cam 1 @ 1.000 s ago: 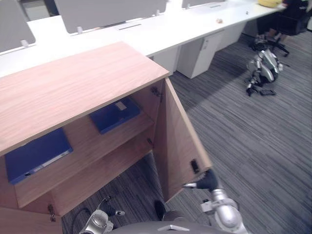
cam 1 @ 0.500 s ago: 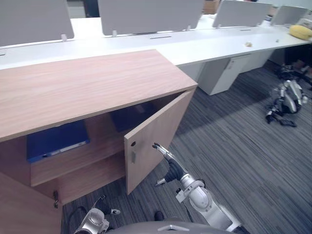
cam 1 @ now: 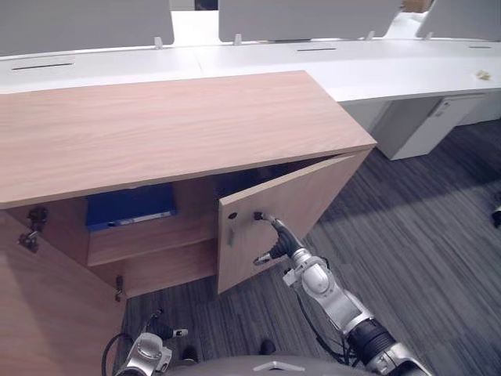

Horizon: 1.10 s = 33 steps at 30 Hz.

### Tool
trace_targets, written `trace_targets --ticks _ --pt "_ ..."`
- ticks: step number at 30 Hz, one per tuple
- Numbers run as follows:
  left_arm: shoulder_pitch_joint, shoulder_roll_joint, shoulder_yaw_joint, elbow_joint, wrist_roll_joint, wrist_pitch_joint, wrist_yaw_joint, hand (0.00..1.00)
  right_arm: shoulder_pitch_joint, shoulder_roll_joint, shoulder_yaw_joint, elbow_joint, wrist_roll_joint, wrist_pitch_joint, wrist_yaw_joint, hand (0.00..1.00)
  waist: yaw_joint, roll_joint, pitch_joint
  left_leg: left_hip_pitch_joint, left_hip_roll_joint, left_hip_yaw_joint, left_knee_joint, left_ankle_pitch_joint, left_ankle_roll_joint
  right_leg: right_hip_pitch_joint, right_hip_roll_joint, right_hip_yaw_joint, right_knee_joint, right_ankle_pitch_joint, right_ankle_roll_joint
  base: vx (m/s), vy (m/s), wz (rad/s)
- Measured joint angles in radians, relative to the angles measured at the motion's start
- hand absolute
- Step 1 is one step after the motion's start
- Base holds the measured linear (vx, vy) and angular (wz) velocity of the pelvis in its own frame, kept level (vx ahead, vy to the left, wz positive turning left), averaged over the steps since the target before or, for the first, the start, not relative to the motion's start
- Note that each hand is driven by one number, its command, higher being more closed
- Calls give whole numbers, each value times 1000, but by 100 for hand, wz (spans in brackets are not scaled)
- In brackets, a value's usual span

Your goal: Walk over to the cabinet, pick up the folder, carry it to the office cabinet, place the folder inside the office cabinet, then close the office cabinet door

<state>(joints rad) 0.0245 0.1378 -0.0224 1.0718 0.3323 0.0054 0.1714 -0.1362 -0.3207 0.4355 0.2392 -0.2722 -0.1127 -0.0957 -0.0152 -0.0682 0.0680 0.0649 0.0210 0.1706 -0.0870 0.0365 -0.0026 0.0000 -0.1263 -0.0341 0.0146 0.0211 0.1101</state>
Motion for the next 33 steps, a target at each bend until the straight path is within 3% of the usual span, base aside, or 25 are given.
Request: trace_targets --ticks 3,6,24,33 --pt "7 1 0 0 -7 2 0 0 -16 3 -33 75 0 10 -17 0 0 18 4 -16 -2 -34 0 9 1 0 -4 -35 0 -6 1 12 -19 34" --pt "17 2 0 0 -15 4 3 0 -16 30 -73 134 0 12 -20 0 9 20 5 -20 -2 -41 0 11 1 2 -4 -44 -5 -6 1 8 -17 13" --pt "32 8 -21 -7 -49 6 5 0 183 192 -300 664 25 58 -14 0 -8 23 11 6 -5 -91 -1 11 0 64 -9 -107 -17 -23 4 -12 -10 9" --pt "37 12 -20 -7 -75 -8 -1 0 173 196 -343 718 39 75 -17 0 -9 18 15 12 -4 -77 -1 5 -8 68 -10 -92 -8 -36 0 -50 -6 -2"
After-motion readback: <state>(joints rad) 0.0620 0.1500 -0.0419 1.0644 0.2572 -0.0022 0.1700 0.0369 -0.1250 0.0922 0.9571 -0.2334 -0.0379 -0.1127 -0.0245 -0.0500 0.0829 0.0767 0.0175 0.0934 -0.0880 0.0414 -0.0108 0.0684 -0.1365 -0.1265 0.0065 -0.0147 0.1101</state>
